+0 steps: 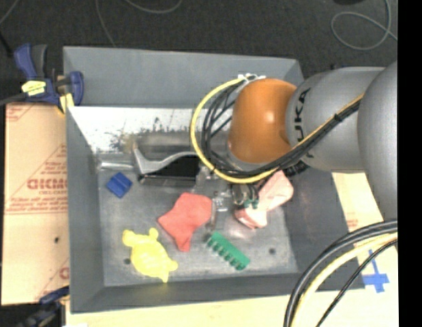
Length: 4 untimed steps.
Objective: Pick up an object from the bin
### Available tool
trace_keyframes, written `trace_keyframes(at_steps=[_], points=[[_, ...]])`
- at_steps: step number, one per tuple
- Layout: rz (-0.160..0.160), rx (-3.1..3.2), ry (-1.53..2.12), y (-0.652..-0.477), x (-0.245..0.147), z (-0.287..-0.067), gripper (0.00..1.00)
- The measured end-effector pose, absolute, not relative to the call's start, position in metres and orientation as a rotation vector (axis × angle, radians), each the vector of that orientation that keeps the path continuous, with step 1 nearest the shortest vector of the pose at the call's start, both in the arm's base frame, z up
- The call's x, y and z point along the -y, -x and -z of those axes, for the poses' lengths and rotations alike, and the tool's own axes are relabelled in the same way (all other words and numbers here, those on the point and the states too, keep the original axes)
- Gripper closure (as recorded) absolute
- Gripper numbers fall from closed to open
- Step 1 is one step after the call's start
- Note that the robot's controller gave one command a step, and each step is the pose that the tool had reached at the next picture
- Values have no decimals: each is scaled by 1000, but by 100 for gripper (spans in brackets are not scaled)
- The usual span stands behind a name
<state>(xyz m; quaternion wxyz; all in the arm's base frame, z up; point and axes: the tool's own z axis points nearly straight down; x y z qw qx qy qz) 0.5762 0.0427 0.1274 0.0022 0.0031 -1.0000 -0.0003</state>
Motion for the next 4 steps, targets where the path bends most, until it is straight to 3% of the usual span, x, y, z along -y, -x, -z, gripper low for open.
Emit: trace_keyframes(at_steps=[1,2,3,4], points=[[2,3145,-8,-578,-43,-132,0],[-2,3138,-274,-583,-54,-105,0],[3,3082,-531,-578,-63,-67,0],[-4,3028,-873,-576,-84,-103,0]])
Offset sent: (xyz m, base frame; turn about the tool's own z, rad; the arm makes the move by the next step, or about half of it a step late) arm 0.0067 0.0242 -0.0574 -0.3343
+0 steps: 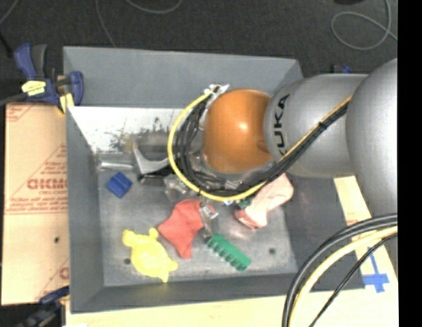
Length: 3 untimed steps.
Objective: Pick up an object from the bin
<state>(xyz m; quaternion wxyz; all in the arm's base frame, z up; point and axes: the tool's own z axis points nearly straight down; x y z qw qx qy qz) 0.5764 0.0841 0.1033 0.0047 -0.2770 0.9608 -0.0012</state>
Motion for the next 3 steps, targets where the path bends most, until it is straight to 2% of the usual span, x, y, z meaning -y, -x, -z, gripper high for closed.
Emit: trace_keyframes(at_steps=[1,2,3], points=[[-3,-3019,870,-570,-91,-91,0],[6,-2849,1288,-583,-89,-72,100],[6,-2850,1287,-583,-89,-72,100]])
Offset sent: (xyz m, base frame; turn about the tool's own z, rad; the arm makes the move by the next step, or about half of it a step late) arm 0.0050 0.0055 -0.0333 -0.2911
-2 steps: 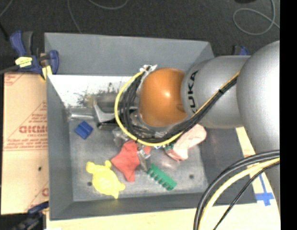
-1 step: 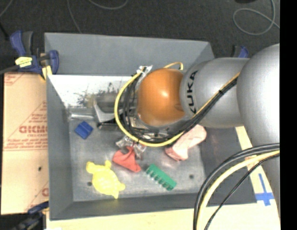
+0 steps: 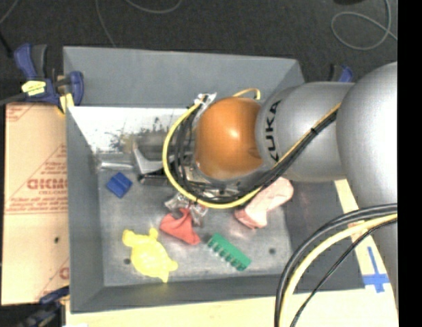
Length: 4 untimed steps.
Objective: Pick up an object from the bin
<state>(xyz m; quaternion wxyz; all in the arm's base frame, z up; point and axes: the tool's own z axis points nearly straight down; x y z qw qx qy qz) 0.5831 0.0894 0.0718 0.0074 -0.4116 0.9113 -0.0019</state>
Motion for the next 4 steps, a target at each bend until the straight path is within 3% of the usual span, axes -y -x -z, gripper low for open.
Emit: trace_keyframes(at_steps=[1,4], points=[[4,-2853,1288,-582,-89,-76,100],[5,-2854,1284,-582,-89,-138,100]])
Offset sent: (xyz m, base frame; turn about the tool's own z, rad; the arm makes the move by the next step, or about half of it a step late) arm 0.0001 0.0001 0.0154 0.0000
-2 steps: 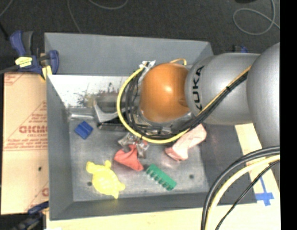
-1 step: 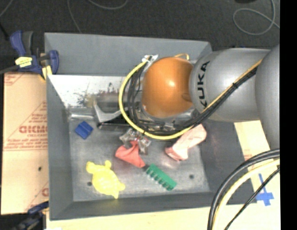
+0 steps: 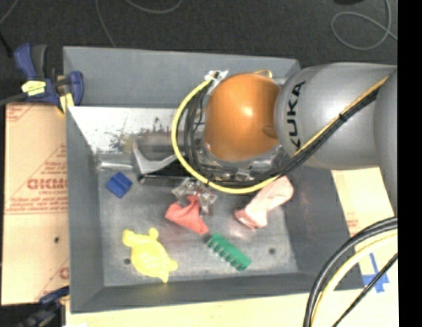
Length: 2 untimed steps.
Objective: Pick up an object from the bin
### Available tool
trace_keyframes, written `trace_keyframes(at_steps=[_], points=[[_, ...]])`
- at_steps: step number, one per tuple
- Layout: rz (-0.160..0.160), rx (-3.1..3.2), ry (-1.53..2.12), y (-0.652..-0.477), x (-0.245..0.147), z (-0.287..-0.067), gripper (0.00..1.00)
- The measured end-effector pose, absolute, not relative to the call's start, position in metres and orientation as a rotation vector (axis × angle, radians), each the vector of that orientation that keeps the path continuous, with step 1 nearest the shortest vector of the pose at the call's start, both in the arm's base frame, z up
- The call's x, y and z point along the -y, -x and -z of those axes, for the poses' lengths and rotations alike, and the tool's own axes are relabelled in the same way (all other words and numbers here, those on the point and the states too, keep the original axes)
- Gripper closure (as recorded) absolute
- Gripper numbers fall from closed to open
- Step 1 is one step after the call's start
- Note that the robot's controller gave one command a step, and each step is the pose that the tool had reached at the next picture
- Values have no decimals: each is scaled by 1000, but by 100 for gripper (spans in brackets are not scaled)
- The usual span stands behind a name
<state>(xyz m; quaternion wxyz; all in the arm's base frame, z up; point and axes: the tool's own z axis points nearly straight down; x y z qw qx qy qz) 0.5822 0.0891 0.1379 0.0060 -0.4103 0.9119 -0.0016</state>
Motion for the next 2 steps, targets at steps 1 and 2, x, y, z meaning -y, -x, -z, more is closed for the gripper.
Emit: trace_keyframes(at_steps=[1,2], points=[[7,-2852,1279,-583,-89,-152,100],[8,-2850,1275,-584,-89,-158,100]])
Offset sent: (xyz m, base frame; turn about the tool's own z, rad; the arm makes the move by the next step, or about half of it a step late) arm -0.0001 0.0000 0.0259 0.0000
